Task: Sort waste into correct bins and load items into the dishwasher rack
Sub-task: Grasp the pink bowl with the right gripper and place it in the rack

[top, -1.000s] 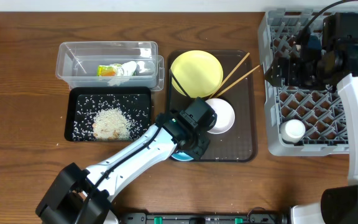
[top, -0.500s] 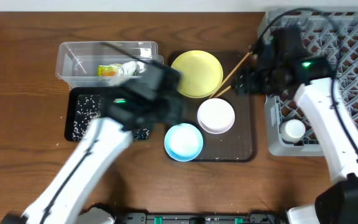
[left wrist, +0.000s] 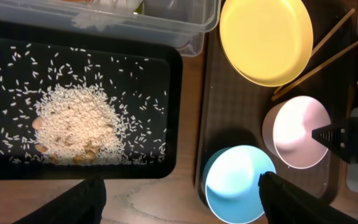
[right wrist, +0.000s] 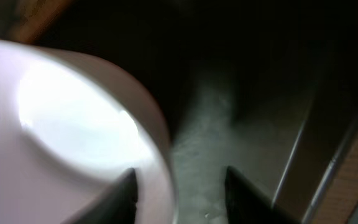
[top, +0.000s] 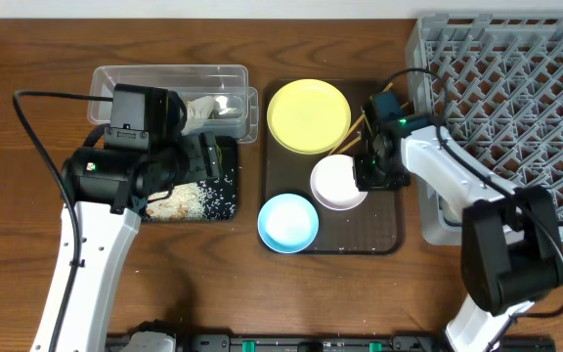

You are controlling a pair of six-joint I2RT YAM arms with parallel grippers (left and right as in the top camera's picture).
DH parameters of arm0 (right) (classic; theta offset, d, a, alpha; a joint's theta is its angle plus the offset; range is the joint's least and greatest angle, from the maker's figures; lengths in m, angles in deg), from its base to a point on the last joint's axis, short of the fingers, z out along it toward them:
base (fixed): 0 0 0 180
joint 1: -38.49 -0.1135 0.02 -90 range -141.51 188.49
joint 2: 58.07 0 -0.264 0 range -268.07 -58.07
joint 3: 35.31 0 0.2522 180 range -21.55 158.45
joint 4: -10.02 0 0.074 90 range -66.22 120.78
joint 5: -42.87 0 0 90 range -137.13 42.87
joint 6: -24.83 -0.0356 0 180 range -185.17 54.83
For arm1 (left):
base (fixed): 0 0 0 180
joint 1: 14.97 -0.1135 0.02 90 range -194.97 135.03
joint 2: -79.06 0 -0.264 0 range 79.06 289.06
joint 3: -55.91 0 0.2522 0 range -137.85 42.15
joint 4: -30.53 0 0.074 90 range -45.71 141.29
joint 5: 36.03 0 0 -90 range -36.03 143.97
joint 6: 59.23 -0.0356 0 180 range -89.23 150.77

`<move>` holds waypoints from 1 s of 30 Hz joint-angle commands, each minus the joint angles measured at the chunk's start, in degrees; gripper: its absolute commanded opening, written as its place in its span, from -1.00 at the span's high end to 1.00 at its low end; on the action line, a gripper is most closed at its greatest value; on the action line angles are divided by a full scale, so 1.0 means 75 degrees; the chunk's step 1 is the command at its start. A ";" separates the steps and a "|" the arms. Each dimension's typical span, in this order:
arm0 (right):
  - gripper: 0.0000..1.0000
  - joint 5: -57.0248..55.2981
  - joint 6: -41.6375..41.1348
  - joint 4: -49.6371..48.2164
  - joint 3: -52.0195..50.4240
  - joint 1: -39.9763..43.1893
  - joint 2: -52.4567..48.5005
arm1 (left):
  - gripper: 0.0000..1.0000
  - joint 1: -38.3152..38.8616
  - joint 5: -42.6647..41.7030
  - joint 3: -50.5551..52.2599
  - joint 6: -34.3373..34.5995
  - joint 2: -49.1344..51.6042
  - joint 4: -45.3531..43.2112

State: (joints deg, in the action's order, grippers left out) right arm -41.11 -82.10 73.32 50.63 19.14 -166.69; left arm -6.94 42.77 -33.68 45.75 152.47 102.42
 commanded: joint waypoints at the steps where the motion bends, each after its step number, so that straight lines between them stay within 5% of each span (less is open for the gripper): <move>1: 0.59 -0.0198 -0.0149 -0.0067 -0.0009 -0.0020 -0.0044 | -0.66 -0.0032 0.0044 -0.0020 -0.0038 0.0029 0.0015; 5: 0.67 -0.0201 -0.0146 -0.0125 0.0102 0.0029 0.0236 | -0.69 -0.0032 0.0044 -0.0020 -0.0038 0.0029 0.0015; 8: 0.98 -0.0233 -0.0140 0.0038 0.0417 0.0154 0.0697 | -0.73 -0.0032 0.0044 -0.0020 -0.0038 0.0029 0.0015; 18: 0.98 -0.2859 -0.0140 0.0702 0.2069 0.1128 0.2815 | -0.77 -0.0032 0.0044 -0.0020 -0.0038 0.0029 0.0015; 26: 0.98 -0.6752 -0.0064 -0.1288 0.2104 0.1880 0.3077 | -0.77 -0.0032 0.0044 -0.0020 -0.0038 0.0029 0.0015; 30: 0.97 -0.8003 0.1096 -0.3139 0.2104 0.1955 0.2157 | -0.77 -0.0032 0.0044 -0.0020 -0.0038 0.0029 0.0015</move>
State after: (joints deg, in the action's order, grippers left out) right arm -88.56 -80.29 54.28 66.59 33.54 -145.21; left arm -6.94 42.79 -33.68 45.78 152.47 102.42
